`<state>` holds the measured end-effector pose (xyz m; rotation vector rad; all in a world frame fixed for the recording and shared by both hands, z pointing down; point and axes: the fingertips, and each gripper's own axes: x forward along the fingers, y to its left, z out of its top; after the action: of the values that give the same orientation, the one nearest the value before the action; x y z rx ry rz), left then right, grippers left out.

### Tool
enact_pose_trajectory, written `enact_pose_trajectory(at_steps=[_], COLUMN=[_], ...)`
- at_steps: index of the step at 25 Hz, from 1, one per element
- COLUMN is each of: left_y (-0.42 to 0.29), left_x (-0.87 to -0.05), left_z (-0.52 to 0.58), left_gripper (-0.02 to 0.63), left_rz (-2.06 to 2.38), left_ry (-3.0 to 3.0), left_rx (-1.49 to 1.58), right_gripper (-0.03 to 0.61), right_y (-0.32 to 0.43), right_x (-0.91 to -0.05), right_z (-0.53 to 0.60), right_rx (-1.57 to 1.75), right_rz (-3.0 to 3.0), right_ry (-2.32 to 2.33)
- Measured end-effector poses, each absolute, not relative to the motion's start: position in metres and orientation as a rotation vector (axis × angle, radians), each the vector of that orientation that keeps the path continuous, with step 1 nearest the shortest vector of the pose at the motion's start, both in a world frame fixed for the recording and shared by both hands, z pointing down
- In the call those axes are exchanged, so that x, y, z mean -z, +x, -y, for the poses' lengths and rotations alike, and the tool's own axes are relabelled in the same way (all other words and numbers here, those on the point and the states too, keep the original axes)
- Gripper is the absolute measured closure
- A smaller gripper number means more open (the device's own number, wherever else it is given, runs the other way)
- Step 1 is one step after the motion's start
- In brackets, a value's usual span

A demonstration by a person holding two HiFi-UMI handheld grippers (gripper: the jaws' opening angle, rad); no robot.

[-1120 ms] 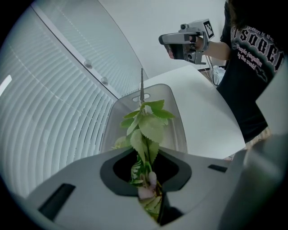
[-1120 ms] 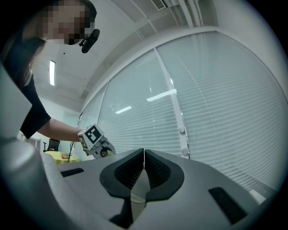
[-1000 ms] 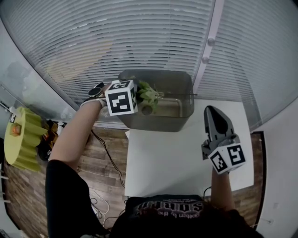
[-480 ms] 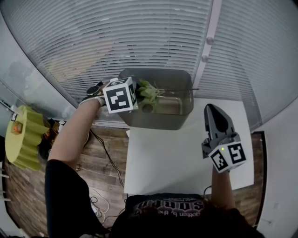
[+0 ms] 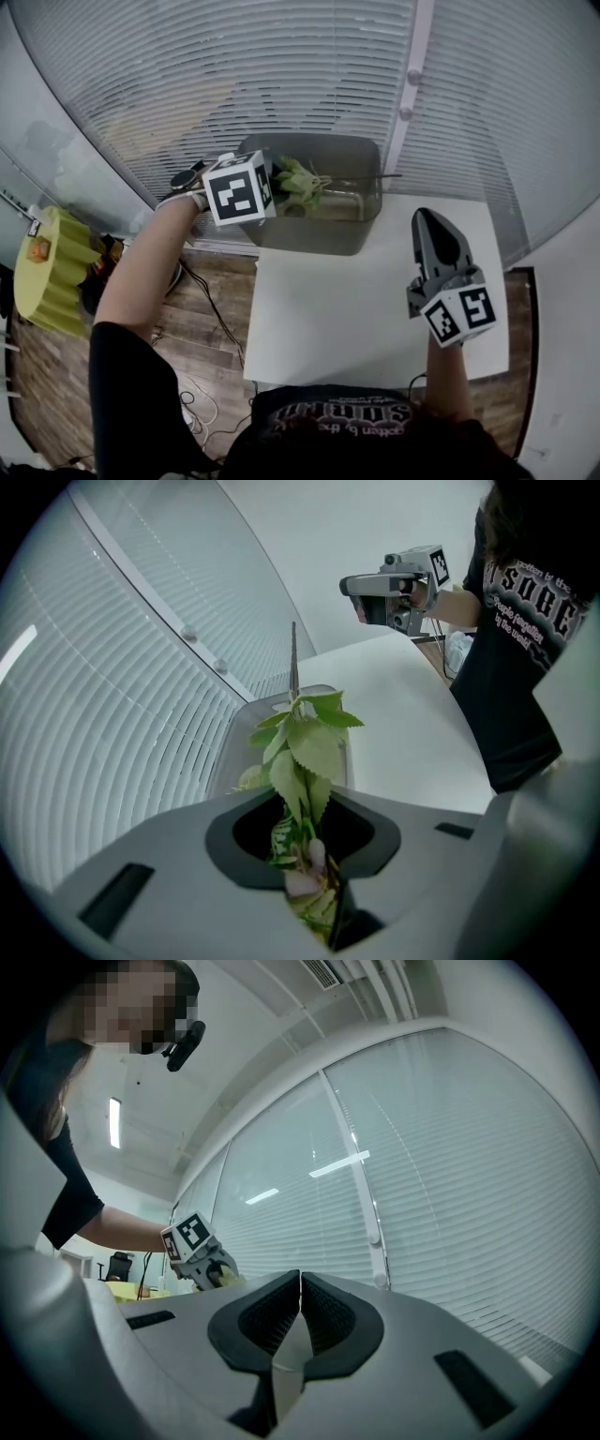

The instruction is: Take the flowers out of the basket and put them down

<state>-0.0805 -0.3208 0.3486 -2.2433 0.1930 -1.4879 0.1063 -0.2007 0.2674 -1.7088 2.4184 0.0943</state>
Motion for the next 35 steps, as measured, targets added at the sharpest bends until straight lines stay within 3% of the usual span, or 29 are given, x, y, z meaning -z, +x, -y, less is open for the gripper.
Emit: enact_pose_trajectory(at_steps=[15, 35], left_y=[-0.055, -0.048], left_x=[-0.362, -0.467], left_z=[0.241, 0.165], left_gripper=[0.526, 0.526], left_rz=[-0.215, -0.203], left_ry=[-2.243, -2.255], left_rx=[1.533, 1.681], right_gripper=[0.549, 0.549], right_y=[0.137, 0.160], right_x=[-0.269, -0.280], right_z=[0.149, 0.105], right_rx=[-0.090, -0.084], right_rz=[-2.483, -2.527], right_ry=[-1.612, -1.587])
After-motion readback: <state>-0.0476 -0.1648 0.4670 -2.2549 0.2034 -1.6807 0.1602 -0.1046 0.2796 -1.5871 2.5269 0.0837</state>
